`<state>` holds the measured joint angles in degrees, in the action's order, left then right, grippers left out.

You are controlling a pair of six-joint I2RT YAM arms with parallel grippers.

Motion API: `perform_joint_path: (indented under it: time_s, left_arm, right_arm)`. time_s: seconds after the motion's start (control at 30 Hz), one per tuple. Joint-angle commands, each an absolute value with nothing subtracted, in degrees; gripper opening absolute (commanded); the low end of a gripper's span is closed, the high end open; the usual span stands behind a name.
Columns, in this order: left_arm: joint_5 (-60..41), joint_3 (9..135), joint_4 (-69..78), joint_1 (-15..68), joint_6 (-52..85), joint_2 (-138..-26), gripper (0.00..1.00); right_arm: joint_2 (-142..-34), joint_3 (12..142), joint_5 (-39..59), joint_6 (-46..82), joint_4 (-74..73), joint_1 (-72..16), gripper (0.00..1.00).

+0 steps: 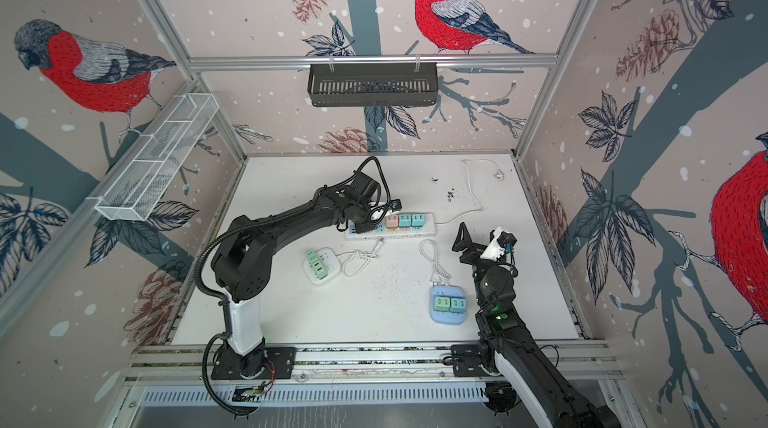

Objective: Insert the plug
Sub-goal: 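Carry the teal adapter with the left gripper over the socket beside the pink adapter, then lower the teal adapter with the left gripper into the socket beside the pink adapter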

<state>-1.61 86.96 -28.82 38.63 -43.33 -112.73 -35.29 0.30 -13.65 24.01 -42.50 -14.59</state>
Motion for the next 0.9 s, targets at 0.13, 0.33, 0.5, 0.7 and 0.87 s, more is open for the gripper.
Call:
perform_joint_path:
  time_s: [0.13,0.33,0.5,0.7,0.87]
  left_arm:
    - [-5.19,91.80,-35.74,38.57,-45.39,-116.02,0.00]
    - [-4.97,95.30,-39.40,38.90,-45.51,-118.14,0.00]
    - [-4.04,97.66,-42.35,39.74,-45.20,-119.50,0.00]
    - [-1.38,99.37,-44.77,40.44,-44.31,-120.57,0.00]
    - [0.14,100.08,-44.74,40.36,-43.59,-120.59,0.00]
  right_arm:
    - [-35.86,-1.83,-13.10,24.43,-44.11,-14.50,1.00]
    - [-36.01,-1.73,-13.16,24.53,-44.12,-14.41,1.00]
    - [-36.28,-1.64,-13.01,24.55,-44.12,-14.31,1.00]
    - [-36.58,-1.41,-12.74,24.48,-44.11,-14.28,1.00]
    - [-36.58,-1.45,-12.67,24.57,-44.01,-14.33,1.00]
